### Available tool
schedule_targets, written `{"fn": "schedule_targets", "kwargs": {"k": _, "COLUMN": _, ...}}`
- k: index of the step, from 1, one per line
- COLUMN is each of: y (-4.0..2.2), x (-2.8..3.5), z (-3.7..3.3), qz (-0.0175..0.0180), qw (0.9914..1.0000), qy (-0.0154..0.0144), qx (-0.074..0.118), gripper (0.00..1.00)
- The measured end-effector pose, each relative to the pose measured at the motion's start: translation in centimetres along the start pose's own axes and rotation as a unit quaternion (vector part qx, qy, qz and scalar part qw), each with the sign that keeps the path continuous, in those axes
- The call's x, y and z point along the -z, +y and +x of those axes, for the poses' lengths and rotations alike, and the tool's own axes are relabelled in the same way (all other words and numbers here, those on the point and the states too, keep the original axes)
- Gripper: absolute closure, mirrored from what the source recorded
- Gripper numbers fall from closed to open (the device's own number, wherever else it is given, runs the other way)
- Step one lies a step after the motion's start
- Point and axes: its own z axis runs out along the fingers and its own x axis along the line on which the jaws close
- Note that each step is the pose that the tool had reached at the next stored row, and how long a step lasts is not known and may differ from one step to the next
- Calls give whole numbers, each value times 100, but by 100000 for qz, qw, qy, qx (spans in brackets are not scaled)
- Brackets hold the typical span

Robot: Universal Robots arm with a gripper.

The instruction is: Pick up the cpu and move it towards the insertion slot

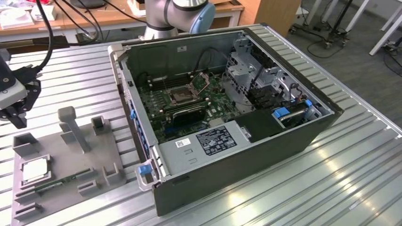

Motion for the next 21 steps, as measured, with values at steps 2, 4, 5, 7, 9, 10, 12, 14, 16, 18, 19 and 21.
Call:
{"fn": "schedule_targets", "kwargs": {"k": 2, "y": 0, "x": -2, "z": 11, "qz": -1, "qw": 100000, "qy": -1, "qx": 4, "gripper": 89}}
{"fn": "schedule_targets", "kwargs": {"k": 4, "y": 0, "x": -2, "z": 12, "qz": -1, "qw": 100000, "qy": -1, "qx": 9, "gripper": 89}}
{"fn": "schedule_targets", "kwargs": {"k": 5, "y": 0, "x": -2, "z": 13, "qz": -1, "qw": 100000, "qy": 0, "qx": 5, "gripper": 89}}
{"fn": "schedule_targets", "kwargs": {"k": 7, "y": 0, "x": -2, "z": 14, "qz": -1, "qw": 100000, "qy": 0, "qx": 2, "gripper": 89}}
{"fn": "schedule_targets", "kwargs": {"k": 9, "y": 0, "x": -2, "z": 14, "qz": -2, "qw": 100000, "qy": -5, "qx": 2, "gripper": 89}}
{"fn": "schedule_targets", "kwargs": {"k": 10, "y": 0, "x": -2, "z": 14, "qz": -1, "qw": 100000, "qy": -2, "qx": 1, "gripper": 89}}
{"fn": "schedule_targets", "kwargs": {"k": 12, "y": 0, "x": -2, "z": 14, "qz": -1, "qw": 100000, "qy": -3, "qx": 3, "gripper": 89}}
{"fn": "schedule_targets", "kwargs": {"k": 14, "y": 0, "x": -11, "z": 15, "qz": -8, "qw": 100000, "qy": -12, "qx": 4, "gripper": 89}}
{"fn": "schedule_targets", "kwargs": {"k": 16, "y": -1, "x": -26, "z": 14, "qz": -2, "qw": 100000, "qy": -1, "qx": 3, "gripper": 89}}
{"fn": "schedule_targets", "kwargs": {"k": 18, "y": -2, "x": -47, "z": 14, "qz": -3, "qw": 100000, "qy": -3, "qx": 4, "gripper": 89}}
{"fn": "schedule_targets", "kwargs": {"k": 19, "y": -2, "x": -57, "z": 14, "qz": -4, "qw": 100000, "qy": -4, "qx": 5, "gripper": 89}}
{"fn": "schedule_targets", "kwargs": {"k": 21, "y": -3, "x": -77, "z": 14, "qz": -1, "qw": 100000, "qy": 0, "qx": 2, "gripper": 89}}
